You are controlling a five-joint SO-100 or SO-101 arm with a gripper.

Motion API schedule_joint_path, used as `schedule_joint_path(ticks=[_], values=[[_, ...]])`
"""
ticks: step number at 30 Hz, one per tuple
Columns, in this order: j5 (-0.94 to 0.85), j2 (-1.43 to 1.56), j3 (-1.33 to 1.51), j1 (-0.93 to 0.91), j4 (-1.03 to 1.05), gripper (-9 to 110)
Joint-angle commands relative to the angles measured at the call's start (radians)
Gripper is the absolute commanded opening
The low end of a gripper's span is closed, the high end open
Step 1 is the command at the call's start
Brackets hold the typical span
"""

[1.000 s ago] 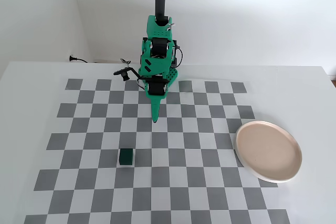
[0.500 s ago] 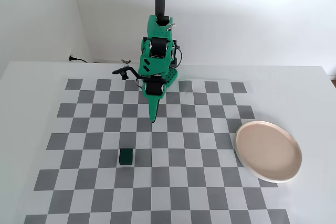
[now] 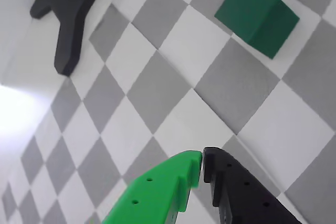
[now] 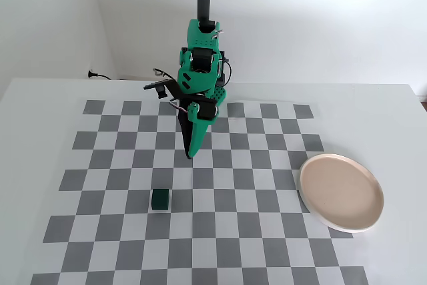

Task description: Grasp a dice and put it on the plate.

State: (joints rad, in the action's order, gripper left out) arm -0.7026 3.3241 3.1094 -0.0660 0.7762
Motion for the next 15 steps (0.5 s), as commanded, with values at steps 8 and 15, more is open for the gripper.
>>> schedule_joint_path(ticks=[8, 15], values=[[-0.606, 0.011, -0.015, -0.025, -0.069, -4], [-0.836, 0.011, -0.015, -0.072, -0.138, 15]])
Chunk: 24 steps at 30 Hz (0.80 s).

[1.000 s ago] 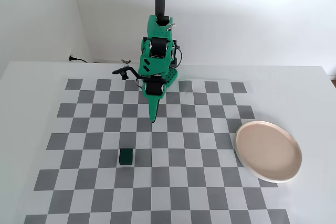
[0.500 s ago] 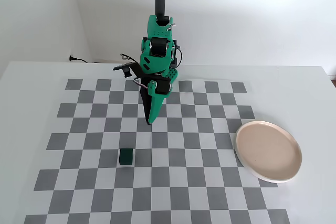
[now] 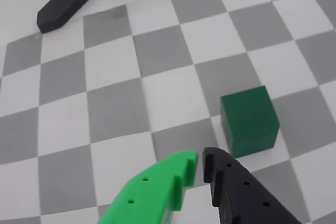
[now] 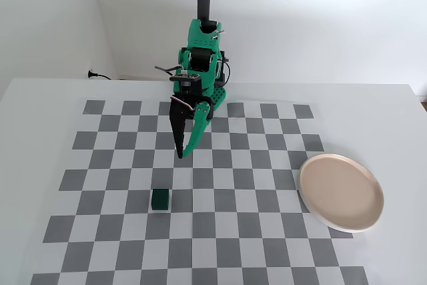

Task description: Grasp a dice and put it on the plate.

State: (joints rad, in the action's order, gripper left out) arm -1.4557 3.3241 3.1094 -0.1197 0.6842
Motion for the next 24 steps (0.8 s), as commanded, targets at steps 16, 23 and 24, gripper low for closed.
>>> schedule_joint_path(ticks=[16, 23, 24], values=[[-0.170, -0.379, -0.061, -0.051, -0.551, 24], [-0.152, -0.828, -0.293, -0.123, -0.680, 24], [-0.153, -0.896, -0.327, -0.137, -0.704, 24]])
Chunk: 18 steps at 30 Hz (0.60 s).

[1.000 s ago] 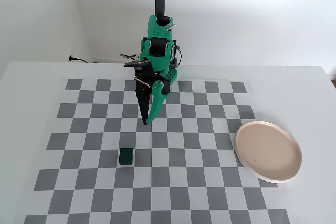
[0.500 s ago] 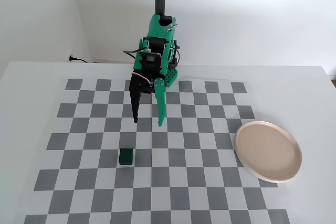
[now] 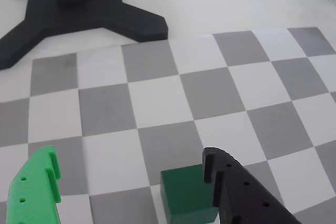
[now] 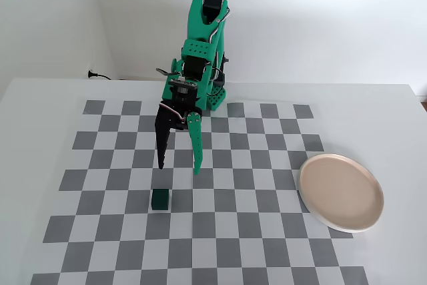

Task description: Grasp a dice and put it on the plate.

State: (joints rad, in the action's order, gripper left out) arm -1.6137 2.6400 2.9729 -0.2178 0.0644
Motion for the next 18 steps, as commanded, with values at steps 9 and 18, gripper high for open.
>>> schedule_joint_path(ticks=[9, 18], values=[[-0.032, -0.497, -0.313, -0.110, -0.199, 23], [-0.114, -0.630, -0.311, -0.100, -0.249, 23]])
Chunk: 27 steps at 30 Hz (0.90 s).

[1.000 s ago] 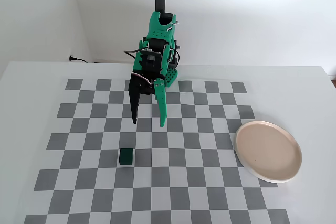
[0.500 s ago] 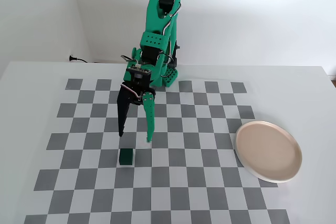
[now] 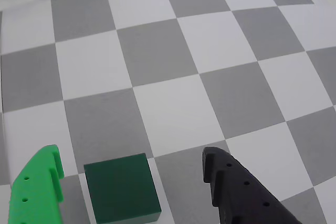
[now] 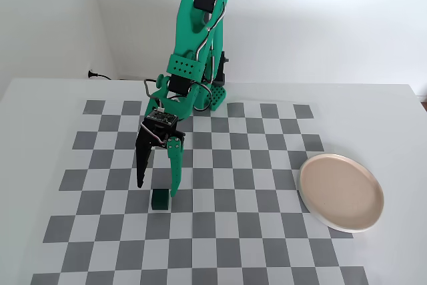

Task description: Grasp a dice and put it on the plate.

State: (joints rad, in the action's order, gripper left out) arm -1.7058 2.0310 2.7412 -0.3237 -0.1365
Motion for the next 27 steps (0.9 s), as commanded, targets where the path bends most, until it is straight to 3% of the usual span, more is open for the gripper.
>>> schedule_joint_path(ticks=[1, 27], values=[[-0.028, -0.038, -0.080, 0.008, -0.060, 23], [-0.069, -0.405, -0.080, 0.032, -0.364, 22]])
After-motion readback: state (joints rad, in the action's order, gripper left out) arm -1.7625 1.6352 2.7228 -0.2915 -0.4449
